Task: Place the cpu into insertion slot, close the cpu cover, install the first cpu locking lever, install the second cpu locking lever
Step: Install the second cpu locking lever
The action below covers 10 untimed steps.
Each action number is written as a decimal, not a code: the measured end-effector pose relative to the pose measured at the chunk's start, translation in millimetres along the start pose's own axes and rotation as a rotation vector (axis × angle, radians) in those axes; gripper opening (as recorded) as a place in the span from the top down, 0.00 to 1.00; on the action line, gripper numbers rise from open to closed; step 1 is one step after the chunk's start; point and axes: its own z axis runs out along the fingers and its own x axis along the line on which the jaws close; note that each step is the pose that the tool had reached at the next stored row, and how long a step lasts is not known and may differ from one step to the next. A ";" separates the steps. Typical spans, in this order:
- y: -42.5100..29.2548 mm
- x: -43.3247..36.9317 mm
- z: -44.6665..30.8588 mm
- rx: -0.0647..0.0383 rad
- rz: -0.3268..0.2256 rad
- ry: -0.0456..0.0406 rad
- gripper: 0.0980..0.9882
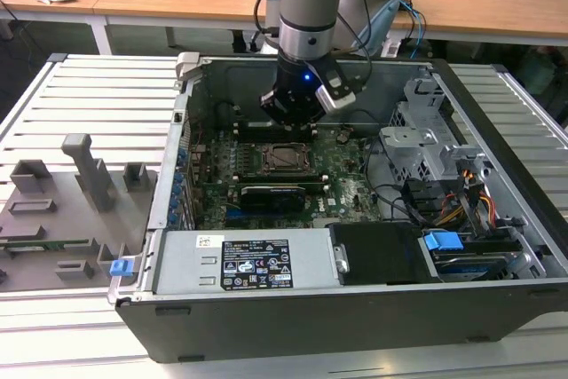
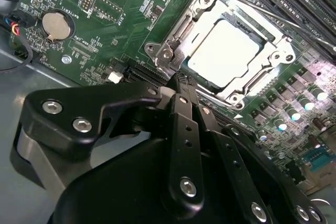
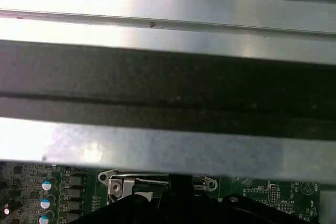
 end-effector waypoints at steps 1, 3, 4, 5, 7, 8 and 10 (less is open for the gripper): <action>-0.7 0.0 -0.1 0.000 0.000 0.0001 0.99; -2.2 0.1 -0.1 0.000 0.000 0.0000 0.99; -2.9 0.1 -0.1 0.000 0.000 0.0001 0.99; -3.9 0.2 -0.2 0.000 0.000 0.0000 0.99; -5.0 0.2 -0.2 0.000 0.000 0.0000 0.99; -5.6 0.3 -0.2 0.000 0.000 0.0000 0.99; -7.4 0.4 -0.3 0.000 0.000 0.0000 0.99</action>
